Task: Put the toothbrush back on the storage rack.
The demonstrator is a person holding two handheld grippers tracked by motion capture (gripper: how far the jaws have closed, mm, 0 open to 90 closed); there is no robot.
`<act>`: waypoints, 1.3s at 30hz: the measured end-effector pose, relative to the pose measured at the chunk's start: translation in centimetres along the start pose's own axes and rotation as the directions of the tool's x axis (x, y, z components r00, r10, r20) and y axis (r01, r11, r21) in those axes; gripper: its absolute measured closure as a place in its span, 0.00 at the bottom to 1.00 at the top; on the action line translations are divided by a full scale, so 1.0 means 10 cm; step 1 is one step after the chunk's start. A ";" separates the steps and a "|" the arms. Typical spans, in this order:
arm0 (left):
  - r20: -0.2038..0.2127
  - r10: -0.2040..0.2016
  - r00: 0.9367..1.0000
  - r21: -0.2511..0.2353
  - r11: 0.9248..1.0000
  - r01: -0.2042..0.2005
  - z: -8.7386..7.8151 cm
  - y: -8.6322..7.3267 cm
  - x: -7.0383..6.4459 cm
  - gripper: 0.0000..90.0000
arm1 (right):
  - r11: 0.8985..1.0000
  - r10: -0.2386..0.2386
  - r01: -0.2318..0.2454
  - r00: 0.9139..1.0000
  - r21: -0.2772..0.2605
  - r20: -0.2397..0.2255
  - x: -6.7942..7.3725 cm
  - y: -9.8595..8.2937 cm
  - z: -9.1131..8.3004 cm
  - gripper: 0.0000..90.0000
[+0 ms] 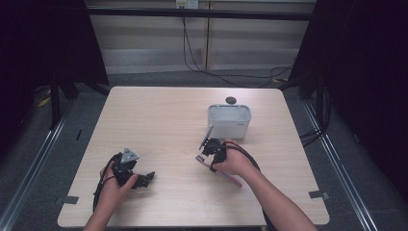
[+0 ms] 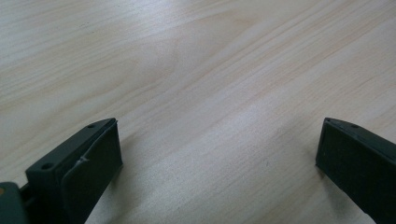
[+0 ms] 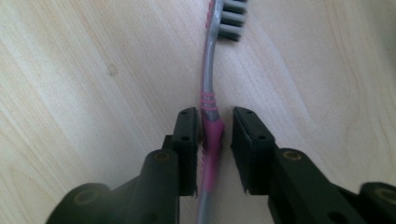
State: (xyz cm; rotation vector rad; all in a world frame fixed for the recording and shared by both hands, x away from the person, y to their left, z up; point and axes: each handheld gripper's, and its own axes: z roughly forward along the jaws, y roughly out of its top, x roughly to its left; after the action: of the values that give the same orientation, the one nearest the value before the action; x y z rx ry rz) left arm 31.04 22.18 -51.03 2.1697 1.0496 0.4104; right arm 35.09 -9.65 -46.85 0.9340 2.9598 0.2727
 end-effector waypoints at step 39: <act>-0.001 0.005 1.000 0.000 1.000 -0.005 0.01 0.01 0.01 0.00 | 0.971 0.096 -0.100 0.995 -0.219 -0.027 -0.16 -0.14 -0.47 0.90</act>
State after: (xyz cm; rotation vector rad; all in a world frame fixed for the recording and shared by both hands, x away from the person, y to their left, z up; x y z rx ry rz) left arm 31.22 22.17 -51.04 2.1724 1.0451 0.4135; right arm 35.25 -12.42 -42.48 1.0521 2.8244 0.6005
